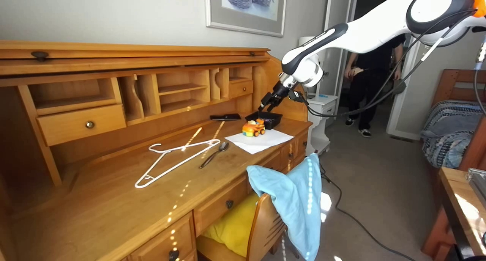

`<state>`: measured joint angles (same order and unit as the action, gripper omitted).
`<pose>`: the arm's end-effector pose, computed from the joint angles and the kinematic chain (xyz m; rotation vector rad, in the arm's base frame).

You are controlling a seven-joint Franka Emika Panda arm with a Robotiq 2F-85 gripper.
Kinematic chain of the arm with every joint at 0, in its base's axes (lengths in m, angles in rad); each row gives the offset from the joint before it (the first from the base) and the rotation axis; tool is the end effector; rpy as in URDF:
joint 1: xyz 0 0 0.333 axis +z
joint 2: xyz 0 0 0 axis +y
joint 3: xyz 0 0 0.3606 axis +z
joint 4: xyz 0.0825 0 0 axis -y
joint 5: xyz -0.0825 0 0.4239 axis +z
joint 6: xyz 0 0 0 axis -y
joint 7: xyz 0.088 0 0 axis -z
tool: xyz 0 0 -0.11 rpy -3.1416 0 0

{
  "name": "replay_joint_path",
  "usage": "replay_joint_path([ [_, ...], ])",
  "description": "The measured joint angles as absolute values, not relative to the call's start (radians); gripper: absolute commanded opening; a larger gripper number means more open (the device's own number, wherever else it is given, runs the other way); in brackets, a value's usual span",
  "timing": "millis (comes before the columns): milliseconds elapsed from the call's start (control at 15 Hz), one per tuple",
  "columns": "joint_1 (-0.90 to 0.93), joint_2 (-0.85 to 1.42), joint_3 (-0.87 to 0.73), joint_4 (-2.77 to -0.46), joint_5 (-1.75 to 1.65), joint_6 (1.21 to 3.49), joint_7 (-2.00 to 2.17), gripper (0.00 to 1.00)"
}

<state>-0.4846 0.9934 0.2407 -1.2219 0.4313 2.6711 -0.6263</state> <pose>0.8139 -0.2872 0.2213 -2.7898 0.1636 -0.8671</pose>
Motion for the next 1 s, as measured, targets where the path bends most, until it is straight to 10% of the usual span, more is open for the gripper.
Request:
replay_joint_path([
  [533,-0.348,1.041,0.056,-1.224,0.248,2.933,-0.368,1.0],
  [1000,-0.484,1.038,0.37,-1.223,0.23,2.815,-0.551,1.0],
])
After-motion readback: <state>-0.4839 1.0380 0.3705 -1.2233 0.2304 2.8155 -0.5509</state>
